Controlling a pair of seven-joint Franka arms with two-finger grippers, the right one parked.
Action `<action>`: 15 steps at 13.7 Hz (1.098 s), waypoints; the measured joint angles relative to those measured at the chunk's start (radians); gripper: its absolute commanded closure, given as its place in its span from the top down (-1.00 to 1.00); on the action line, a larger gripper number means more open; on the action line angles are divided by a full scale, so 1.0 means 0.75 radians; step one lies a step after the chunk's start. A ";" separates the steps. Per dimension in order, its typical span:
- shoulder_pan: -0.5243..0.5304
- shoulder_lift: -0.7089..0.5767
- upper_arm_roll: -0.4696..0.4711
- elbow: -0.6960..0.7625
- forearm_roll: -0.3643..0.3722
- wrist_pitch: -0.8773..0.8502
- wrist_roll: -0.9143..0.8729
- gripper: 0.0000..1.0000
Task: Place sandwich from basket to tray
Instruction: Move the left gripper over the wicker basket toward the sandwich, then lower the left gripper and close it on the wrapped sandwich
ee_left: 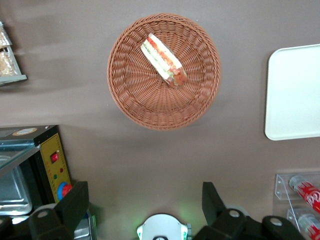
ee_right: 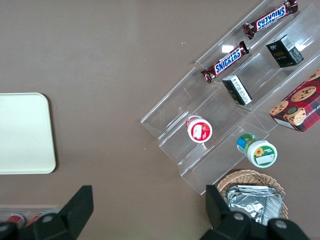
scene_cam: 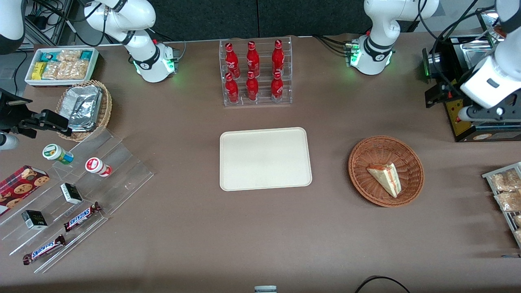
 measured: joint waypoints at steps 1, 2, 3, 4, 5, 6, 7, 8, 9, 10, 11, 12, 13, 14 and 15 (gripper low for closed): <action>0.003 0.006 0.003 -0.054 0.000 0.067 -0.028 1.00; 0.006 0.013 0.005 -0.114 0.000 0.145 -0.081 1.00; 0.006 0.019 0.005 -0.174 0.000 0.231 -0.153 1.00; 0.005 0.026 0.004 -0.236 0.000 0.317 -0.235 1.00; 0.005 0.031 0.003 -0.298 0.000 0.404 -0.304 1.00; 0.005 0.033 0.003 -0.357 0.000 0.485 -0.352 1.00; 0.006 0.035 0.004 -0.408 0.000 0.553 -0.389 1.00; 0.009 0.035 0.005 -0.455 0.000 0.623 -0.430 1.00; 0.019 0.035 0.007 -0.505 0.000 0.702 -0.468 1.00; 0.038 0.036 0.009 -0.563 0.000 0.795 -0.492 1.00; 0.058 0.036 0.014 -0.628 0.000 0.902 -0.512 1.00; 0.077 0.038 0.018 -0.685 -0.001 0.989 -0.527 1.00; 0.092 0.044 0.023 -0.724 -0.002 1.045 -0.548 1.00; 0.098 0.055 0.023 -0.745 -0.002 1.087 -0.578 1.00; 0.095 0.070 0.020 -0.755 -0.002 1.128 -0.615 1.00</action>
